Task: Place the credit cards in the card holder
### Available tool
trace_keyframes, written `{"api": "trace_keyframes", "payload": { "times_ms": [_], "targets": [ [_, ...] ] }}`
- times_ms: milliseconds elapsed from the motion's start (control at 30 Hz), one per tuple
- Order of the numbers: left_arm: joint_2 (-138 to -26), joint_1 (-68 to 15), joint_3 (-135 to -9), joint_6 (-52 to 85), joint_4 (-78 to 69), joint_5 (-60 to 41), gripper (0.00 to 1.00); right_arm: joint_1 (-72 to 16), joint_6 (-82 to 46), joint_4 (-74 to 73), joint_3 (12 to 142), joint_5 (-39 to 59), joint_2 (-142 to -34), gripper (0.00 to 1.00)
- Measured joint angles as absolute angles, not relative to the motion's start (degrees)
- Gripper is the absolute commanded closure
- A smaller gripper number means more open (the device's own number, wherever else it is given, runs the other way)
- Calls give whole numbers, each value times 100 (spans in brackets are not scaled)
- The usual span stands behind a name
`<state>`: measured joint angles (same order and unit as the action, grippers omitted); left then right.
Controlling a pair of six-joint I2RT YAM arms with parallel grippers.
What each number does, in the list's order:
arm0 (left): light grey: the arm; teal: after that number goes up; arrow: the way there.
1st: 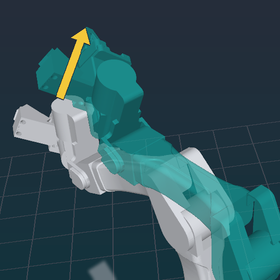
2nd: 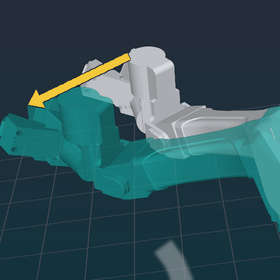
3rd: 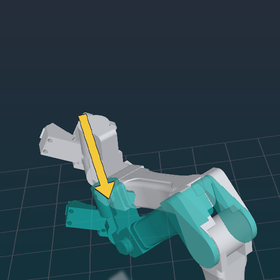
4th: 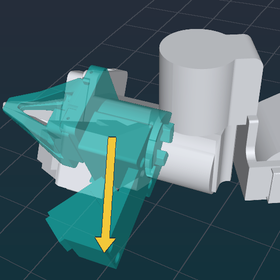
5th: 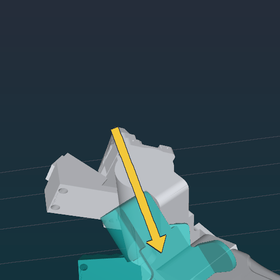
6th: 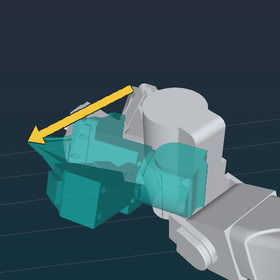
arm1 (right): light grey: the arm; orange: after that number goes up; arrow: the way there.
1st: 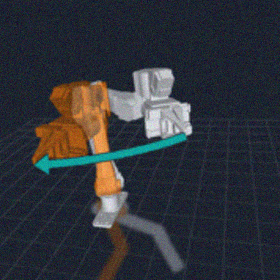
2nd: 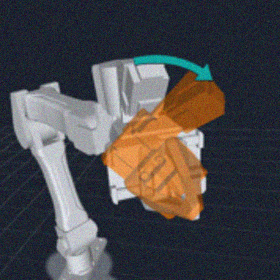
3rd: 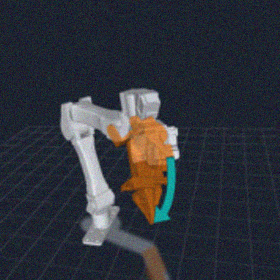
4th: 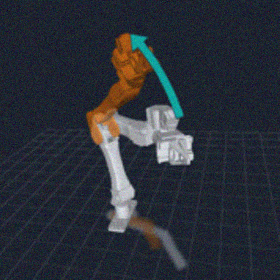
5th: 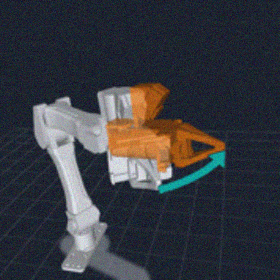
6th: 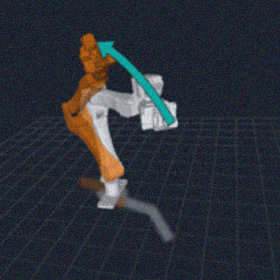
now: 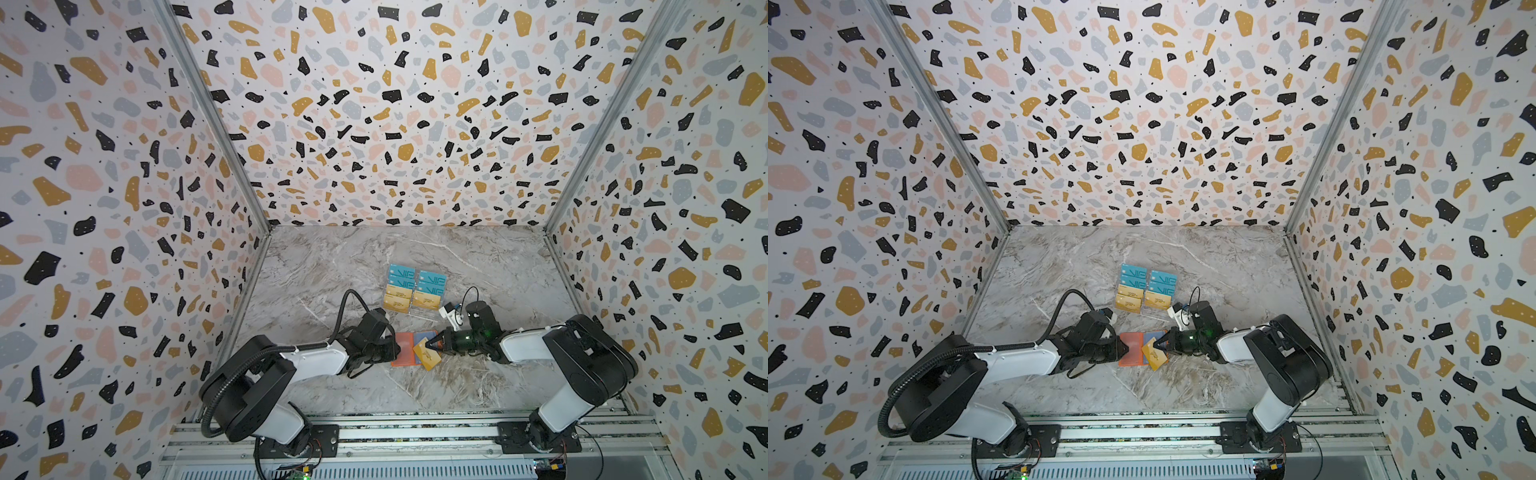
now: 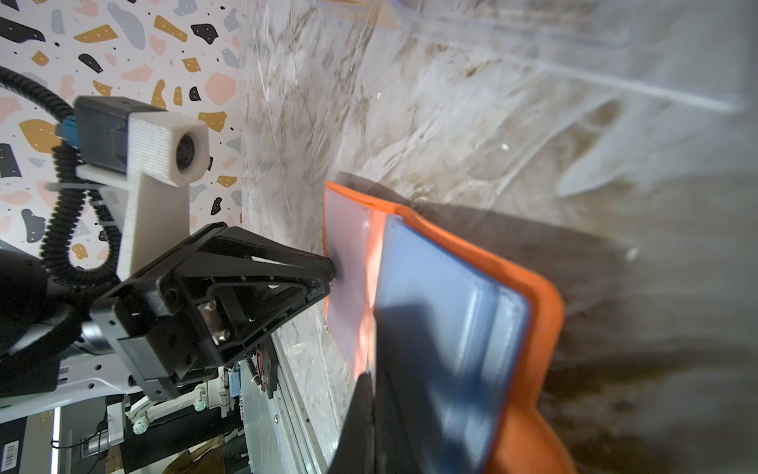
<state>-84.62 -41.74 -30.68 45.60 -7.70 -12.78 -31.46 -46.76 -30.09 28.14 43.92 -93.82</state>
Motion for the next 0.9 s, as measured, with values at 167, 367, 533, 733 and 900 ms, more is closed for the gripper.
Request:
{"api": "trace_keyframes", "payload": {
  "times_ms": [167, 367, 533, 733, 900],
  "targets": [
    [-8458, -4174, -3057, 4567, -784, -1280, 80, -3148, -4757, -3135, 2814, 4397, -9395, 100],
    [-8455, -4174, -3026, 4582, -847, -1288, 80, -3151, -4775, -3221, 2834, 4394, -9480, 100],
    [-8455, -4174, -3024, 4584, -854, -1295, 79, -3162, -4840, -3352, 2836, 4410, -9596, 100],
    [-8455, -4174, -3024, 4584, -856, -1297, 79, -3205, -4925, -3555, 2836, 4407, -9660, 100],
    [-8453, -4174, -3011, 4584, -869, -1295, 79, -3229, -5026, -3739, 2836, 4399, -9762, 100]
  ]
}}
